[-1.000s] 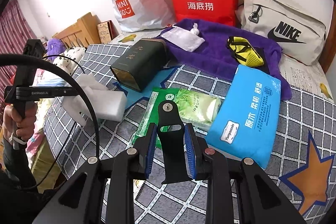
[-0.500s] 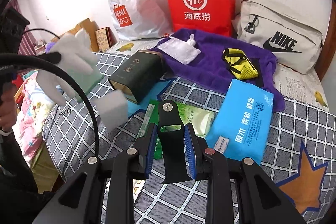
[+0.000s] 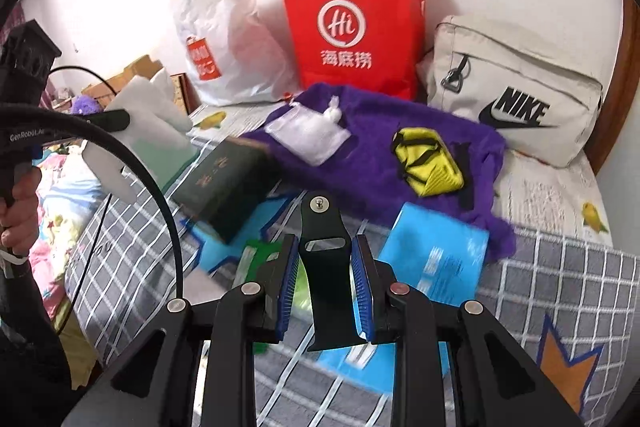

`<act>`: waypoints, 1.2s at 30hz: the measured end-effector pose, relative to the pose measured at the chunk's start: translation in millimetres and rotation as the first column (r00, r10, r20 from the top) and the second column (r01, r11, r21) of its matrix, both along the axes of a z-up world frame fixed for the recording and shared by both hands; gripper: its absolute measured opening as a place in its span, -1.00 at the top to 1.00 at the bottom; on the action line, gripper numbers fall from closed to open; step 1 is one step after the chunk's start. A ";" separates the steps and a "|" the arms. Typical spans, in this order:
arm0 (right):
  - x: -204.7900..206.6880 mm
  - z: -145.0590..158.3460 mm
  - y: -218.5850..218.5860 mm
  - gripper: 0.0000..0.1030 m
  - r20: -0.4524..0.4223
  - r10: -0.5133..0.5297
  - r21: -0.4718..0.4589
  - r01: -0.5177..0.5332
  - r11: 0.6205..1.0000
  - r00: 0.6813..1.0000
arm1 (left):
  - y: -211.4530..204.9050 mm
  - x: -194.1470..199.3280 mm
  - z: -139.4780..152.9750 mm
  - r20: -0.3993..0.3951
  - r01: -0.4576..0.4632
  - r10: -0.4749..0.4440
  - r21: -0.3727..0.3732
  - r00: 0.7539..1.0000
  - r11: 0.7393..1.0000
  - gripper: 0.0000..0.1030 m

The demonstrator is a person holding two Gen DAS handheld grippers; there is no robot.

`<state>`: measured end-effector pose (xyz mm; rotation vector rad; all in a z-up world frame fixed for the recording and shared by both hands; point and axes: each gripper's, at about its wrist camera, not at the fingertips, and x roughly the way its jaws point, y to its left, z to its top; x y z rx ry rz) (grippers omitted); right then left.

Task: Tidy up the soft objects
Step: 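Lift and carry the glove and strap piece with both grippers over the purple towel, then open the left gripper to drop the glove while the right gripper releases the strap piece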

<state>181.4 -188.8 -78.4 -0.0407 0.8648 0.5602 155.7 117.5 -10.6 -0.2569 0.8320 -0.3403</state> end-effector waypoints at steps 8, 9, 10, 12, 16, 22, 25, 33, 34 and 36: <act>61.3 5.3 -8.3 0.47 0.022 -0.047 -0.010 0.048 0.999 0.999 | -1.5 51.1 0.9 0.003 0.022 -0.022 -0.005 1.000 1.000 0.84; 73.6 5.6 -10.9 0.47 0.025 -0.058 -0.010 0.059 0.998 0.998 | -3.0 61.5 0.9 -0.002 0.025 -0.025 0.002 1.000 1.000 0.84; 80.6 5.7 -12.6 0.47 0.024 -0.063 -0.009 0.063 0.998 0.998 | -4.0 68.2 1.0 -0.002 0.028 -0.028 0.008 1.000 1.000 0.84; 101.9 3.4 -17.0 0.47 0.022 -0.079 -0.006 0.079 0.997 0.997 | -8.2 83.8 1.0 -0.003 0.034 -0.034 0.021 0.999 0.999 0.84; 144.7 -6.4 -27.9 0.47 0.000 -0.119 0.007 0.119 0.993 0.993 | -19.1 119.9 -1.6 -0.018 0.050 -0.049 0.027 0.999 0.998 0.84; 198.4 -27.4 -37.5 0.47 -0.046 -0.176 -0.007 0.176 0.984 0.983 | -37.5 164.9 -11.8 -0.040 0.082 -0.082 -0.017 0.996 0.997 0.84; 216.8 -43.0 -36.8 0.47 -0.074 -0.194 -0.060 0.190 0.980 0.978 | -43.7 176.9 -22.1 -0.052 0.080 -0.081 -0.034 0.995 0.996 0.84; 240.5 -84.0 -34.2 0.47 -0.164 -0.184 -0.111 0.167 0.980 0.969 | -47.3 192.5 -43.7 -0.087 0.090 -0.092 -0.025 0.992 0.996 0.84; 242.2 -85.6 -34.6 0.47 -0.165 -0.184 -0.113 0.167 0.979 0.969 | -47.4 195.1 -44.9 -0.092 0.088 -0.090 -0.027 0.992 0.996 0.84; 245.5 -88.0 -36.1 0.47 -0.173 -0.185 -0.104 0.168 0.980 0.968 | -47.6 199.1 -46.8 -0.093 0.091 -0.093 -0.030 0.991 0.995 0.84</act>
